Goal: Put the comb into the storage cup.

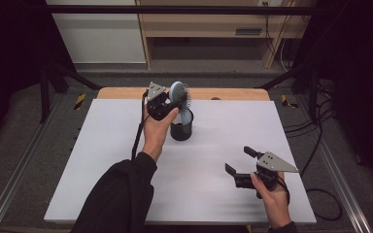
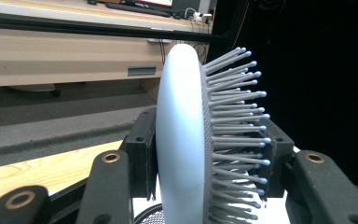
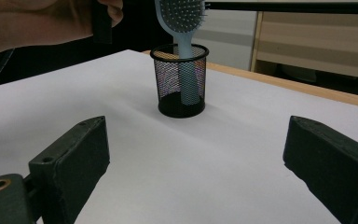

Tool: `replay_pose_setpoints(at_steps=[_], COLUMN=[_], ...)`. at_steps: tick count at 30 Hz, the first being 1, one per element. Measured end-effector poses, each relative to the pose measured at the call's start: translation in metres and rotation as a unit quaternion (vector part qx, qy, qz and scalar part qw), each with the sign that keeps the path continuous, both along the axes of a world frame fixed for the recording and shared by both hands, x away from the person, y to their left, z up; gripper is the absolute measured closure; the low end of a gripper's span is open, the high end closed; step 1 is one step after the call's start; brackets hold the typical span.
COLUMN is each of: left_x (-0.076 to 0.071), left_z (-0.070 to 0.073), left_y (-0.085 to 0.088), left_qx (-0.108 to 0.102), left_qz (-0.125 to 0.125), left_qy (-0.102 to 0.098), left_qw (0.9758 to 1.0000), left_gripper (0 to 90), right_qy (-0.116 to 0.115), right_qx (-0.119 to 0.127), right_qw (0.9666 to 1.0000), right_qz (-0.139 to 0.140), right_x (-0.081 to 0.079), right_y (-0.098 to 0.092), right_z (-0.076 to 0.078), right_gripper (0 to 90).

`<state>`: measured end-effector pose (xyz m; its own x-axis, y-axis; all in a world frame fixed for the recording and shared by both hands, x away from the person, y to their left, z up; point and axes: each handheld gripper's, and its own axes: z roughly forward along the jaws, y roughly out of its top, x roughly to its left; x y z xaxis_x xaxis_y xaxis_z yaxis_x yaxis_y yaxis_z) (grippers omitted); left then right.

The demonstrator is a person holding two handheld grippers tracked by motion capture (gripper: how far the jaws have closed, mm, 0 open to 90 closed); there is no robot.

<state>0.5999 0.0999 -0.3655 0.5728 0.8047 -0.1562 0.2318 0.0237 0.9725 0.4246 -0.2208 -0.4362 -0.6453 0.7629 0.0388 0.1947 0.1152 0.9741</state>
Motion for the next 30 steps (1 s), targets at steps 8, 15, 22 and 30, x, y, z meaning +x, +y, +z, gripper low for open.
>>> replay_pose_setpoints(at_steps=[8, 15, 22, 30], left_x=[0.0007, 0.0011, 0.0021, 0.0039], left_z=[-0.0052, -0.006, -0.0067, -0.0081], left_y=[0.0012, 0.0027, 0.0055, 0.0101], left_qx=[0.0, -0.002, -0.006, -0.013], left_qz=[0.0, 0.0, 0.001, 0.003], left_qy=[0.004, 0.004, 0.005, 0.01], left_qw=[1.0, 1.0, 1.0, 0.9999], left_gripper=[50.4, 50.3, 49.9, 48.7], right_qy=[0.0, 0.001, 0.001, 0.001], right_qx=[0.0, 0.0, 0.0, 0.0], right_qw=[1.0, 1.0, 1.0, 1.0], right_qz=[0.0, 0.001, 0.001, 0.001], right_x=[0.0, -0.0001, -0.0001, -0.0001], right_y=[-0.0001, 0.0008, 0.0007, 0.0006], right_z=[0.0, -0.0001, -0.0002, -0.0001], right_gripper=[7.3, 7.3, 7.3, 7.3])
